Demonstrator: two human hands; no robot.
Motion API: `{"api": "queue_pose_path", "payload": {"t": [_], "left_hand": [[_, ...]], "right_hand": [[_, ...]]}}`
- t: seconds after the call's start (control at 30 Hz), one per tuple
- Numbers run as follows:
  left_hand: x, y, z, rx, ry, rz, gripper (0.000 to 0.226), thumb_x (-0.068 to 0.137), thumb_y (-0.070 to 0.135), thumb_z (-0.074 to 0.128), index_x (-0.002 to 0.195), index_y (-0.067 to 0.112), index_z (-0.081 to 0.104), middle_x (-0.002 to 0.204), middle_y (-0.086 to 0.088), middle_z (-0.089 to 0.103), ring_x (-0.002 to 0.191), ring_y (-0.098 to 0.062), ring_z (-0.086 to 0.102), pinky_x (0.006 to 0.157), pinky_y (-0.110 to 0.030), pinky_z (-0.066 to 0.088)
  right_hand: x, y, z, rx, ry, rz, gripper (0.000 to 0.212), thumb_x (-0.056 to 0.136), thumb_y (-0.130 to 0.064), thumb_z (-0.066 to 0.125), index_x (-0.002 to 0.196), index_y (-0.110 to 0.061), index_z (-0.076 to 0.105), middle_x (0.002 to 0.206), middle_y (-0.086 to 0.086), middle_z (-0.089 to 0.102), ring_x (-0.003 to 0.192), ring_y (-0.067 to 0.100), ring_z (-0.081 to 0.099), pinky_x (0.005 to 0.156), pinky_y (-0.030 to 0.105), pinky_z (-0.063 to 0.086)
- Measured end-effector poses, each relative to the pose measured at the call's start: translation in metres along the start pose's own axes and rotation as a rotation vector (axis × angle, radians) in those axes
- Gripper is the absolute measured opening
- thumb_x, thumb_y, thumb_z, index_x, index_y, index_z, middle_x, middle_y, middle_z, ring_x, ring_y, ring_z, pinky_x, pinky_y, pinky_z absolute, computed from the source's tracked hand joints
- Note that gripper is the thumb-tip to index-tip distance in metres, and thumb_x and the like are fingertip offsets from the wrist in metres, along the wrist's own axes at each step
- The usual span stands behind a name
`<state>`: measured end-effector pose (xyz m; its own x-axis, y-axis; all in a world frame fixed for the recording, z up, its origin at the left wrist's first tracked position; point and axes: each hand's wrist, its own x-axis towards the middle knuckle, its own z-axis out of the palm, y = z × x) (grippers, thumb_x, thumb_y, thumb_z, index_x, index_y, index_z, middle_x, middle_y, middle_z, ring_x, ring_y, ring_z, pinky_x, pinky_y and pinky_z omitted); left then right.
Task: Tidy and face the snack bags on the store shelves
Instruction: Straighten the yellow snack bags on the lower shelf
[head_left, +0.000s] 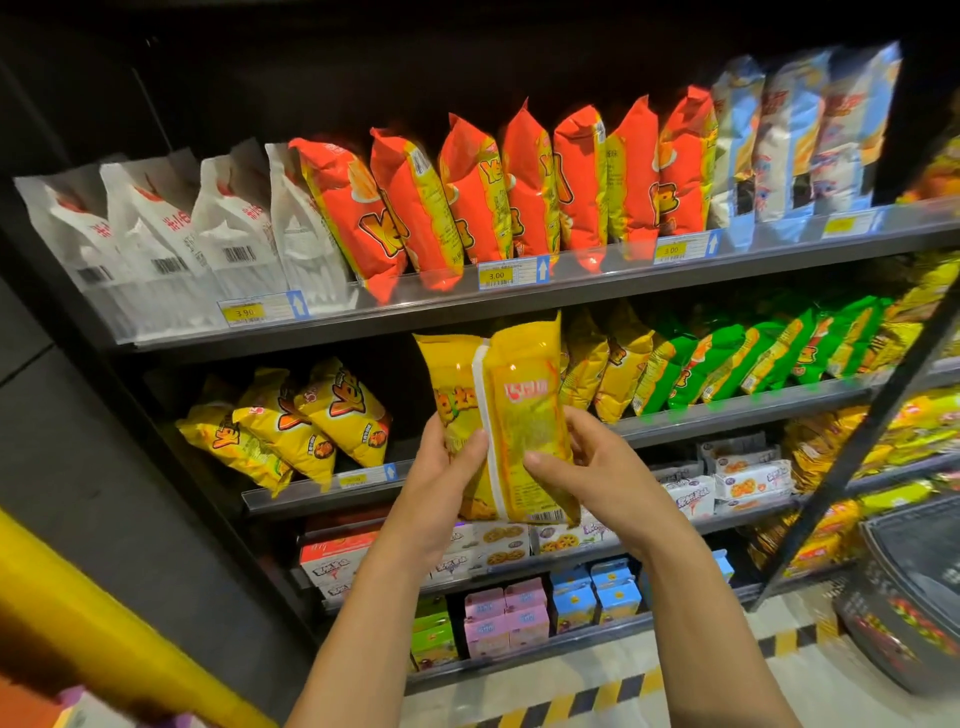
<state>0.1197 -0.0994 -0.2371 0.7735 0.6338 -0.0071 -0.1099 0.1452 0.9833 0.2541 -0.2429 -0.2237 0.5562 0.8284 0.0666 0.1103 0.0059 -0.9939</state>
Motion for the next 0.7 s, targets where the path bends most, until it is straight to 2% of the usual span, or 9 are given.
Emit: {"api": "queue_pose_path", "payload": {"t": [0.1,0.17,0.23,0.3,0.4,0.5,0.6,0.7], "left_hand": [[0.001,-0.003,-0.011,0.174,-0.067,0.101,0.061,0.087,0.016,0.079,0.141,0.03,0.054,0.13,0.012,0.071,0.124,-0.01,0.066,0.097,-0.031,0.058],[0.004,-0.005,-0.015,0.276,-0.096,0.119,0.067,0.085,0.001,0.083,0.136,0.032,0.054,0.126,0.017,0.071,0.122,-0.005,0.066,0.096,-0.024,0.056],[0.006,-0.007,-0.016,0.332,-0.113,0.123,0.071,0.083,-0.007,0.082,0.137,0.029,0.053,0.129,0.014,0.071,0.126,-0.007,0.064,0.101,-0.027,0.055],[0.009,-0.008,-0.016,0.335,-0.125,0.121,0.071,0.083,-0.007,0.083,0.138,0.027,0.053,0.132,0.011,0.071,0.128,-0.01,0.064,0.106,-0.032,0.054],[0.007,0.0,-0.016,0.334,-0.146,0.096,0.065,0.086,0.007,0.082,0.14,0.03,0.055,0.132,0.012,0.07,0.126,-0.01,0.065,0.102,-0.03,0.055],[0.006,0.009,-0.018,0.291,-0.177,0.008,0.055,0.09,0.027,0.073,0.143,0.03,0.056,0.135,0.006,0.071,0.127,-0.015,0.066,0.105,-0.041,0.055],[0.009,0.015,-0.009,0.17,-0.117,-0.114,0.052,0.091,0.045,0.065,0.138,0.023,0.061,0.128,-0.003,0.075,0.119,-0.025,0.072,0.109,-0.057,0.052],[0.013,0.021,0.005,0.099,-0.028,-0.314,0.059,0.089,0.059,0.066,0.129,0.017,0.067,0.115,-0.009,0.08,0.109,-0.029,0.077,0.106,-0.056,0.055]], "right_hand": [[0.0,0.009,-0.015,-0.179,0.024,-0.019,0.054,0.087,-0.007,0.082,0.131,-0.03,0.06,0.115,-0.011,0.075,0.104,0.0,0.071,0.086,0.022,0.059],[0.001,0.013,-0.02,-0.234,0.039,-0.021,0.059,0.085,-0.004,0.084,0.132,-0.032,0.06,0.119,-0.015,0.073,0.109,-0.005,0.068,0.091,0.02,0.058],[0.005,0.018,-0.024,-0.265,0.037,-0.04,0.061,0.085,-0.008,0.085,0.137,-0.029,0.06,0.127,-0.014,0.072,0.117,0.001,0.067,0.097,0.025,0.058],[0.006,0.021,-0.026,-0.272,0.035,-0.067,0.06,0.085,-0.008,0.085,0.136,-0.029,0.061,0.126,-0.016,0.072,0.118,0.002,0.067,0.097,0.024,0.058],[0.003,0.019,-0.03,-0.208,0.05,-0.053,0.058,0.085,-0.005,0.084,0.13,-0.032,0.06,0.117,-0.021,0.074,0.11,-0.003,0.068,0.089,0.018,0.057],[0.002,0.019,-0.033,-0.07,-0.005,0.001,0.047,0.089,-0.015,0.08,0.132,-0.024,0.063,0.119,-0.01,0.076,0.111,0.008,0.072,0.091,0.028,0.06],[0.003,0.014,-0.028,0.144,-0.026,0.131,0.043,0.087,-0.036,0.071,0.125,-0.015,0.068,0.114,0.002,0.079,0.106,0.021,0.076,0.084,0.034,0.062],[0.007,0.01,-0.02,0.292,0.031,0.264,0.042,0.096,-0.044,0.066,0.118,-0.01,0.075,0.111,0.012,0.079,0.104,0.028,0.077,0.094,0.045,0.059]]}}
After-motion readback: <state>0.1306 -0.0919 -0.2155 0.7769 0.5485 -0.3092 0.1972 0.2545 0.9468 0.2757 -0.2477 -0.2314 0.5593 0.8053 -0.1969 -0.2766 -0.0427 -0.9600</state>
